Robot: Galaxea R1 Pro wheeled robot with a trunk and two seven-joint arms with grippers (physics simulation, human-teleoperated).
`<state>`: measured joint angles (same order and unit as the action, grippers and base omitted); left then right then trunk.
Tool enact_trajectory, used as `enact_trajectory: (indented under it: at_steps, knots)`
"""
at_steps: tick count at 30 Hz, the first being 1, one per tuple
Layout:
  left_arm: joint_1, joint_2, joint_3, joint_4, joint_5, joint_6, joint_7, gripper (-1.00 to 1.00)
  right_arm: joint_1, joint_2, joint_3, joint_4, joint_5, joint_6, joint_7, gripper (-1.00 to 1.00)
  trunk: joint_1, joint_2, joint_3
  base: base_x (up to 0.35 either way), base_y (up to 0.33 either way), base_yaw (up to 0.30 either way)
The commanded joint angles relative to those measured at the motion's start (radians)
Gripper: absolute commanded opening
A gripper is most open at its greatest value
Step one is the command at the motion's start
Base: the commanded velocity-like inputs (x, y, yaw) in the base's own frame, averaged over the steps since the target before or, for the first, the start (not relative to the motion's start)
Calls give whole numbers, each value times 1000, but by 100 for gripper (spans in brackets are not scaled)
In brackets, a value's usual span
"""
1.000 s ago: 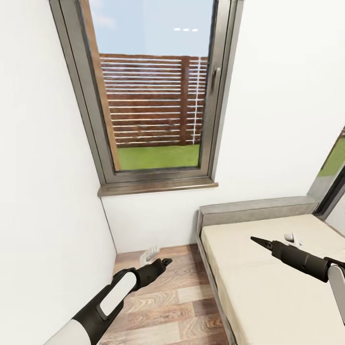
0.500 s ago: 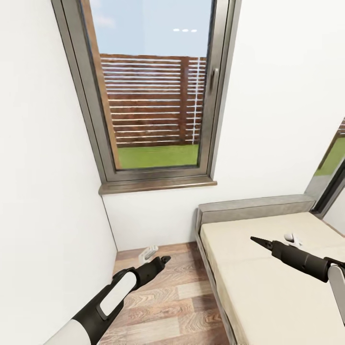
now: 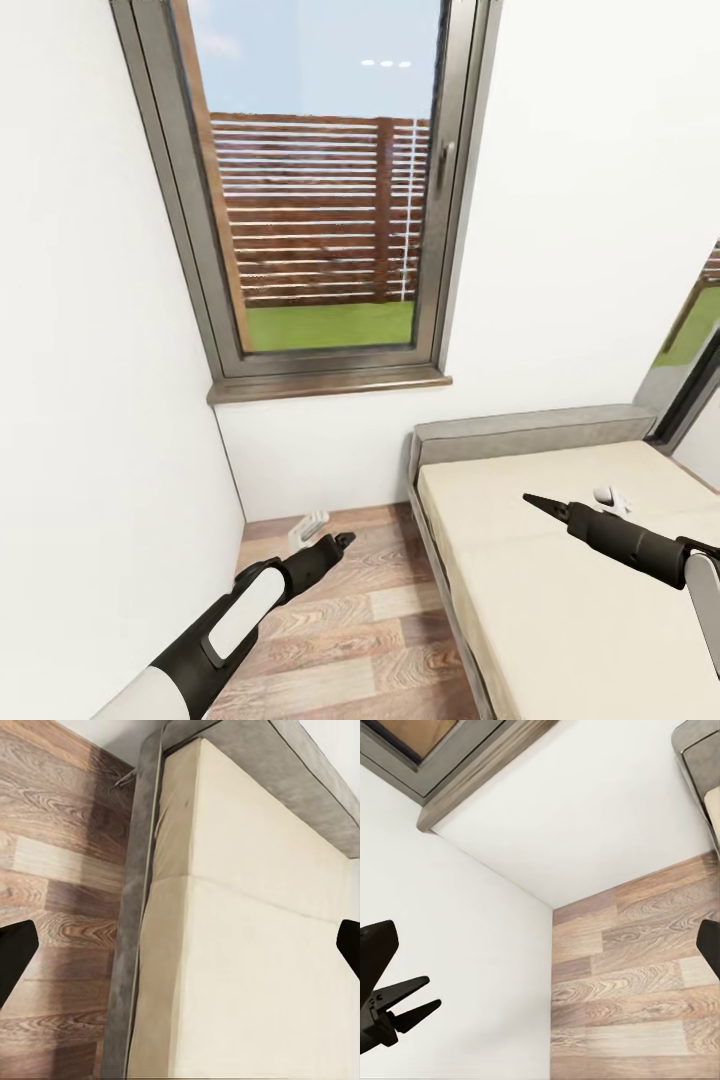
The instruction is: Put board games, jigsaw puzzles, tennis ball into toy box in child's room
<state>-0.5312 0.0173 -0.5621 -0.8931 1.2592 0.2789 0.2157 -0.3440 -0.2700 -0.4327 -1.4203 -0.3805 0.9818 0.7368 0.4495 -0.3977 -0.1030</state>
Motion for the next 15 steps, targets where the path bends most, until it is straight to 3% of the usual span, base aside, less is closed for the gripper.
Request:
enact_trajectory:
  at_steps: [1,15]
  knots:
    - [-1,1,-3,-2,9,-1,8,100,-1,0,-1,0,3,5,6,100,0,-2,-2,-129,0,0]
    - [-1,1,-3,-2,9,-4,8,100,-1,0,-1,0,3,5,5,100,0,-2,-2,-121,0,-27]
